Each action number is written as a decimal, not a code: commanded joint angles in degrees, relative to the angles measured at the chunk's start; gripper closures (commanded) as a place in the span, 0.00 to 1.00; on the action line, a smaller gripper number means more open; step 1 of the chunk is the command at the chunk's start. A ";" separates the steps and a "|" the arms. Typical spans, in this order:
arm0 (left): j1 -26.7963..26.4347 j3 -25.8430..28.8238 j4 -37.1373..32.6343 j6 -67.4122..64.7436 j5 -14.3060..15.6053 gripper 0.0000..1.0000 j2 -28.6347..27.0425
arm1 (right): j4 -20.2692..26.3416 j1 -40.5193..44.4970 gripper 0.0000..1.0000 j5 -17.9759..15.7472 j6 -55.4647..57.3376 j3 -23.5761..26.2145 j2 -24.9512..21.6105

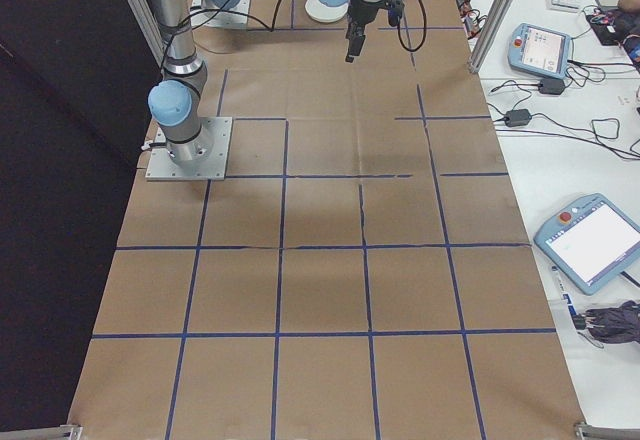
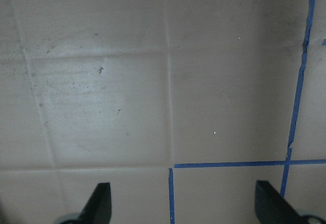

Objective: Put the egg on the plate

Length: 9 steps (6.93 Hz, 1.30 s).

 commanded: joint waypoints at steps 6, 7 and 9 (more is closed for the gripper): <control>0.00 0.80 -0.25 -0.88 -2.95 0.26 0.15 | 0.00 0.00 0.00 0.07 0.00 0.00 0.08; 0.00 0.80 0.19 -0.96 -3.05 0.26 0.06 | 0.00 0.00 0.00 0.07 0.00 0.00 0.08; 0.00 1.06 0.37 -0.96 -2.87 0.25 -0.03 | 0.00 0.00 0.00 -0.02 0.00 0.00 -0.01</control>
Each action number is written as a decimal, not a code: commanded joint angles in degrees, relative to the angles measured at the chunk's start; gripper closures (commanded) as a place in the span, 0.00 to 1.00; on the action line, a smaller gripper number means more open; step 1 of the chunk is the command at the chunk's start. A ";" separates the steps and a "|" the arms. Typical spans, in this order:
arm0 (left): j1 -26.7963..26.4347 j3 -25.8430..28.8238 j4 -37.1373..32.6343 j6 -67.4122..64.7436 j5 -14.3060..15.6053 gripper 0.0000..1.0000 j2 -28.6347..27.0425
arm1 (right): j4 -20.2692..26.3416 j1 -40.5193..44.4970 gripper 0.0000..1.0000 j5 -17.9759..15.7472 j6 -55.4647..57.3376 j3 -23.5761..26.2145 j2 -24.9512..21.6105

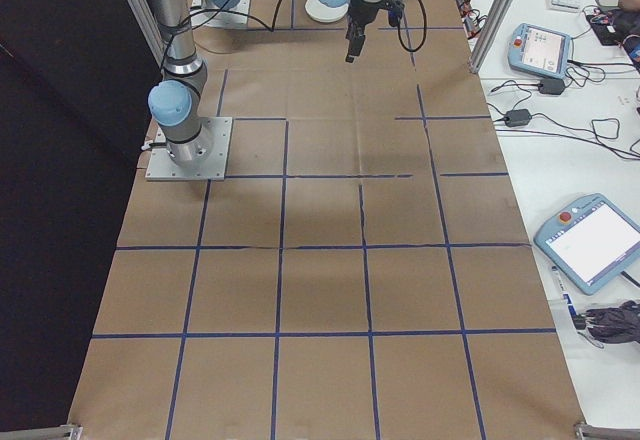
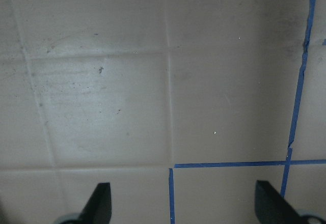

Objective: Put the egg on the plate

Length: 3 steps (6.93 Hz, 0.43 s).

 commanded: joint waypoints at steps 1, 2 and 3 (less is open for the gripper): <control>0.00 0.16 0.15 -0.13 0.16 0.24 -0.22 | 0.00 0.00 0.00 0.06 0.00 0.00 0.02; 0.00 0.16 0.15 -0.22 0.16 0.25 -0.39 | 0.00 0.00 0.00 -0.03 0.00 0.00 -0.07; 0.00 0.16 0.15 -0.22 0.16 0.27 -0.48 | 0.00 0.00 0.00 0.06 0.00 0.00 0.02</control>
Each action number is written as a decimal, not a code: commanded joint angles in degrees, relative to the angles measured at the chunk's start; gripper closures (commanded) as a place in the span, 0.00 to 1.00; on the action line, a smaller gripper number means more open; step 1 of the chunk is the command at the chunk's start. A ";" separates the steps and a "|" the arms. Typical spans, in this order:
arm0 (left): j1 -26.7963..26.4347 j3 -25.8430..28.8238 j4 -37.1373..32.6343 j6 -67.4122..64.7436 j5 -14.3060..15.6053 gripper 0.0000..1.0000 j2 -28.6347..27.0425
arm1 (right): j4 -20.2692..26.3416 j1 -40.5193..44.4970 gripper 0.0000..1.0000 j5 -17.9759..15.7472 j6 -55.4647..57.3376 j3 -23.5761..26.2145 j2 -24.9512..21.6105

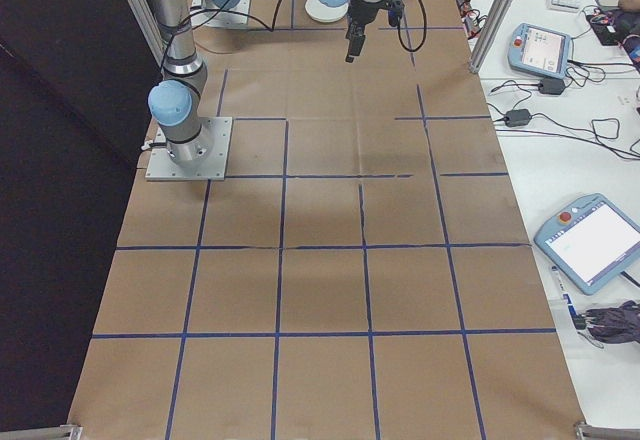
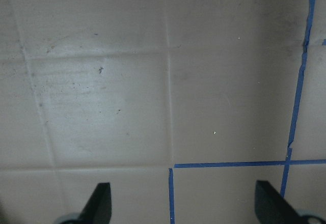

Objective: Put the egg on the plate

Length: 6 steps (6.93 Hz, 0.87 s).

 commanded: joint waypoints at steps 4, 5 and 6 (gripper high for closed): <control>0.00 0.53 -0.08 -0.04 0.01 0.65 -1.01 | 0.00 0.00 0.00 0.05 0.00 0.00 0.04; 0.00 0.53 -0.17 -0.04 0.01 0.78 -1.02 | 0.00 0.00 0.00 -0.04 0.00 0.00 -0.05; 0.00 0.53 -0.35 -0.04 0.01 0.88 -0.84 | 0.00 0.00 0.00 0.05 0.00 0.00 -0.05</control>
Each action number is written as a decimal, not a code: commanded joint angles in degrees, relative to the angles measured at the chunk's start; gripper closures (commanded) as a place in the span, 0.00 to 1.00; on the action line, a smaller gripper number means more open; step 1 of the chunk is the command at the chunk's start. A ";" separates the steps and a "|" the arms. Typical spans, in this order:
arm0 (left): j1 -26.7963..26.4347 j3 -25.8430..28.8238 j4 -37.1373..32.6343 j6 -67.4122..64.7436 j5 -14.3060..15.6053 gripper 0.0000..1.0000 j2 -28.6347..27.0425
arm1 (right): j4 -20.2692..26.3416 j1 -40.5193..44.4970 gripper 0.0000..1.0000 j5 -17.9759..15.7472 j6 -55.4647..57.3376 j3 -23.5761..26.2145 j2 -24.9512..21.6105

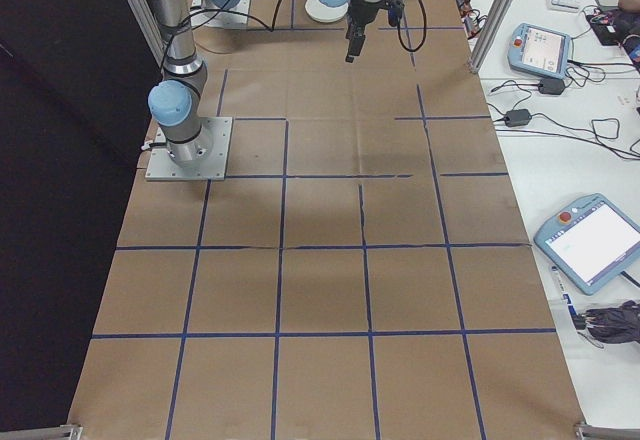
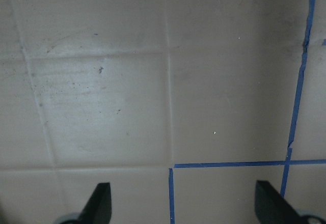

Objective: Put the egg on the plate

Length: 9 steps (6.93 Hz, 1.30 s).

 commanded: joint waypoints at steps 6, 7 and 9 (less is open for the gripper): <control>-1.66 -7.41 -9.11 -2.44 -0.27 0.99 10.75 | 0.00 0.00 0.00 0.04 0.00 0.00 -0.03; -3.32 -13.03 -10.43 -5.42 -0.44 0.99 15.49 | 0.00 0.00 0.00 -0.05 0.00 0.00 0.06; -7.71 -23.66 -11.15 -8.95 -4.04 0.92 22.80 | 0.00 0.00 0.00 0.04 0.00 0.00 0.06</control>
